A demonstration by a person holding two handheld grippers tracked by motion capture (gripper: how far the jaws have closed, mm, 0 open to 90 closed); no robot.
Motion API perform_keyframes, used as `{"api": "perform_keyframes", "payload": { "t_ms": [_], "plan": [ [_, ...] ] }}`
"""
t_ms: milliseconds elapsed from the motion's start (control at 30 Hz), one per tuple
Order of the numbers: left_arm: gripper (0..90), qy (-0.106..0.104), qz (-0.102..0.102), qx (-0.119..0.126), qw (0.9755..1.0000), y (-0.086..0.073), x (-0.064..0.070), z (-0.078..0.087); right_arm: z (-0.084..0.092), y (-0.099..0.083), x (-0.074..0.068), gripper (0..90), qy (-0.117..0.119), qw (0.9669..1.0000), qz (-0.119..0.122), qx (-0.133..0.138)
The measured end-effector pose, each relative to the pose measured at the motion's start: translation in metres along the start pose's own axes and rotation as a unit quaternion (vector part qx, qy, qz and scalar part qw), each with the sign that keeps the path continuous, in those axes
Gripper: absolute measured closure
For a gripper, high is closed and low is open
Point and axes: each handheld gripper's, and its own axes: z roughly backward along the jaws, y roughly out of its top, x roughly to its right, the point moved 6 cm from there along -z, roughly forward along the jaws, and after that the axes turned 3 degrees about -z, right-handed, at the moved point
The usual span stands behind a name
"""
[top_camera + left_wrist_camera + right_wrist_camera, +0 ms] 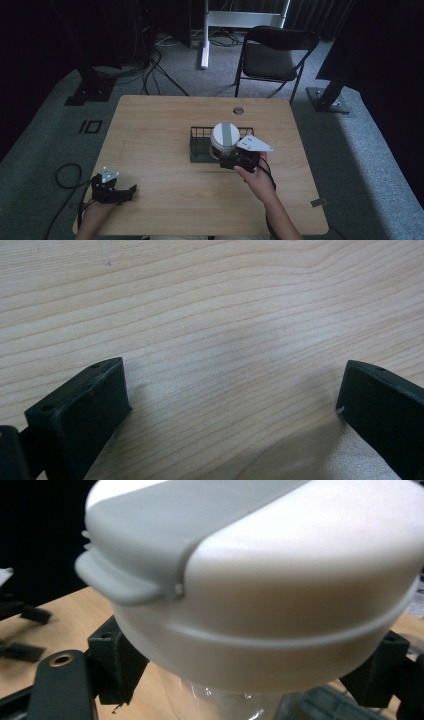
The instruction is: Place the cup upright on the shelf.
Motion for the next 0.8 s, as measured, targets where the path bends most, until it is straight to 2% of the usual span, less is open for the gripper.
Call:
{"api": "perform_keyframes", "payload": {
  "t_ms": [67, 167, 200, 233, 333, 567, 800],
  "plan": [
    [0.5, 0.000, 0.000, 0.000, 1.0000, 0.000, 0.000, 0.000, -0.004, 0.004, 0.005, 18.4, -0.015, 0.9999, 0.001, 0.001],
    [0.5, 0.000, 0.000, 0.000, 1.0000, 0.000, 0.000, 0.000, -0.010, 0.009, 0.015, 18.4, -0.040, 0.9991, -0.014, 0.008],
    [0.5, 0.000, 0.000, 0.000, 1.0000, 0.000, 0.000, 0.000, -0.012, 0.010, 0.018, 18.4, -0.050, 0.9984, -0.023, 0.010],
    [0.5, 0.000, 0.000, 0.000, 1.0000, 0.000, 0.000, 0.000, -0.014, 0.012, 0.021, 18.4, -0.064, 0.9977, -0.020, 0.010],
    [0.5, 0.000, 0.000, 0.000, 1.0000, 0.000, 0.000, 0.000, -0.019, 0.015, 0.027, 18.4, -0.083, 0.9961, -0.030, 0.008],
    [0.5, 0.000, 0.000, 0.000, 1.0000, 0.000, 0.000, 0.000, -0.033, 0.014, 0.037, 18.4, -0.125, 0.9910, -0.044, -0.018],
    [0.5, 0.000, 0.000, 0.000, 1.0000, 0.000, 0.000, 0.000, -0.047, 0.002, 0.042, 18.4, -0.146, 0.9865, -0.051, -0.053]
  ]
}}
